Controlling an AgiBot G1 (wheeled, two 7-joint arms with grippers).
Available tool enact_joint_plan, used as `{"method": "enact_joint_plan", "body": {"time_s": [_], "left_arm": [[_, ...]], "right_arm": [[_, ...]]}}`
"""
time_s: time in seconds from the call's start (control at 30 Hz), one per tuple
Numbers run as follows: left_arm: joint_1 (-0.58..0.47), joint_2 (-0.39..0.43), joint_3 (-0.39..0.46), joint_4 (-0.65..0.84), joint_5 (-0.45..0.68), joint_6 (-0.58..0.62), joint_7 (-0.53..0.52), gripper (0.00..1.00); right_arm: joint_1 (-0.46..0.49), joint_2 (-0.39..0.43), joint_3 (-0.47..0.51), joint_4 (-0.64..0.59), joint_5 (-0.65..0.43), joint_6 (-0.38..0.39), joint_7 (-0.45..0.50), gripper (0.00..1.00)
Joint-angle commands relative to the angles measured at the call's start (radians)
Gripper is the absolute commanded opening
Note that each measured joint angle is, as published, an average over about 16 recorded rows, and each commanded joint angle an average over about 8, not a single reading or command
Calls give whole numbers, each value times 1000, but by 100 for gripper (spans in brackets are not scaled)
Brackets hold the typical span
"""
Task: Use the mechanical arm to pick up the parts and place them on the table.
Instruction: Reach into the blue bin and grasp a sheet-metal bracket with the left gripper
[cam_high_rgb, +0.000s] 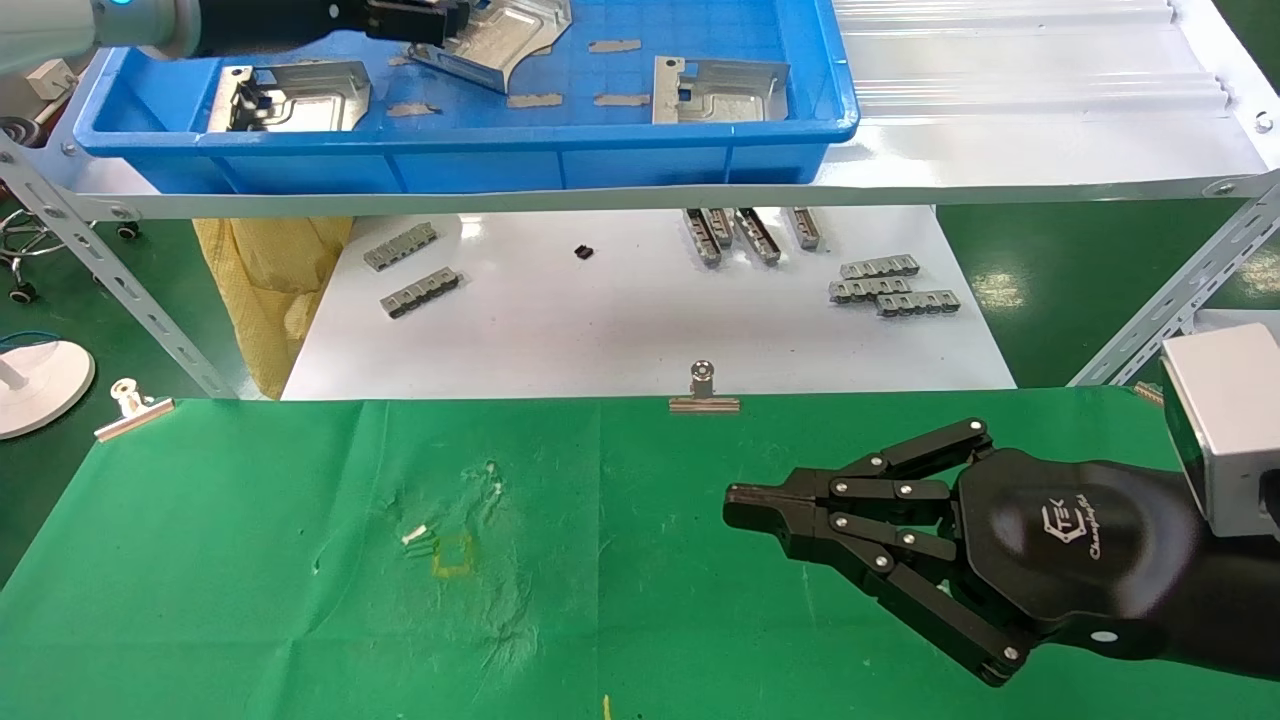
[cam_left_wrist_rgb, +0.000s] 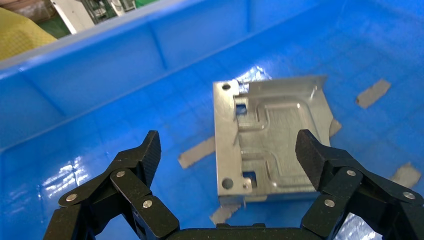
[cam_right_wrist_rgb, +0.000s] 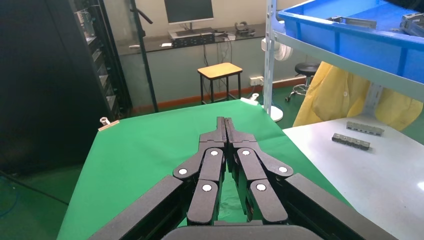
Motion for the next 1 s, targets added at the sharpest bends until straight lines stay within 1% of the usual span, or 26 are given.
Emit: {"method": "enact_joint_plan", "body": {"time_s": [0.03, 0.07, 0.43, 0.7, 1.0], "left_arm": [[-5, 10, 5, 18, 7, -9, 8, 0], [-5, 14, 6, 22, 10, -11, 13, 0], [8, 43, -4, 47, -5, -45, 34, 0], [24, 57, -22, 54, -31, -105, 32, 0], [40, 66, -29, 55, -43, -137, 23, 0]], "right_arm": [[0, 0, 0, 0, 0, 0, 0, 96], [0, 0, 0, 0, 0, 0, 0, 100], [0, 0, 0, 0, 0, 0, 0, 100], [0, 0, 0, 0, 0, 0, 0, 100], [0, 0, 0, 0, 0, 0, 0, 100]]}}
